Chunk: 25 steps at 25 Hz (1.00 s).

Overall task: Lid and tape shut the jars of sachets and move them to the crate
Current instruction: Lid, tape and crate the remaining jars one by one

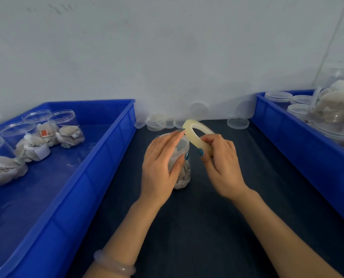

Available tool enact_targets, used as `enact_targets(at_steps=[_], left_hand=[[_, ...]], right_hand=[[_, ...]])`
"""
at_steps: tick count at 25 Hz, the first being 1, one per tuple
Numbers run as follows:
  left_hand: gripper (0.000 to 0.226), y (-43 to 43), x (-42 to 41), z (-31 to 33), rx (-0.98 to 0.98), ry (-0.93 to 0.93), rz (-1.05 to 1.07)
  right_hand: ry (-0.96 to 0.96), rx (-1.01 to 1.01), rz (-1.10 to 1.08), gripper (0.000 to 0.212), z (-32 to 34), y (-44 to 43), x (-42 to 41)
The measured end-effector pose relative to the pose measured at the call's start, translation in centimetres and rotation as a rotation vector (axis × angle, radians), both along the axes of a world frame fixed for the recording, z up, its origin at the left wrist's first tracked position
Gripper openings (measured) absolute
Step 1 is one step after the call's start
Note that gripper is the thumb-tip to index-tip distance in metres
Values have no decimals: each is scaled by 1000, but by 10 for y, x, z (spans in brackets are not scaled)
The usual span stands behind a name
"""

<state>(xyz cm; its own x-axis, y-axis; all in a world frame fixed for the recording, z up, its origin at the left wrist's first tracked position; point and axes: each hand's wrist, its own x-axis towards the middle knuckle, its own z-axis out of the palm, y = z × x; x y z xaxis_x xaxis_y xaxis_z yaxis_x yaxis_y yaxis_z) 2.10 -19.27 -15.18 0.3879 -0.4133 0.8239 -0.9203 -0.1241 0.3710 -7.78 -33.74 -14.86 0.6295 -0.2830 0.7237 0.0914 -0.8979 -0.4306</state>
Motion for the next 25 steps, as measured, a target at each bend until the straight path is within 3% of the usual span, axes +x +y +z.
enact_targets(at_steps=[3, 8, 13, 16, 25], left_hand=[[49, 1, -2, 2, -63, 23, -32], [37, 2, -6, 6, -178, -79, -9], [15, 3, -8, 10, -310, 151, -62], [11, 3, -8, 14, -282, 207, -47], [19, -5, -20, 11, -158, -35, -75]], right_hand=[[-82, -105, 0, 25, 1, 11, 1], [-98, -102, -3, 30, 3, 16, 0], [-106, -217, -18, 26, 4, 17, 0], [-108, -293, -44, 26, 5, 18, -1], [-101, -239, -245, 33, 14, 16, 0]])
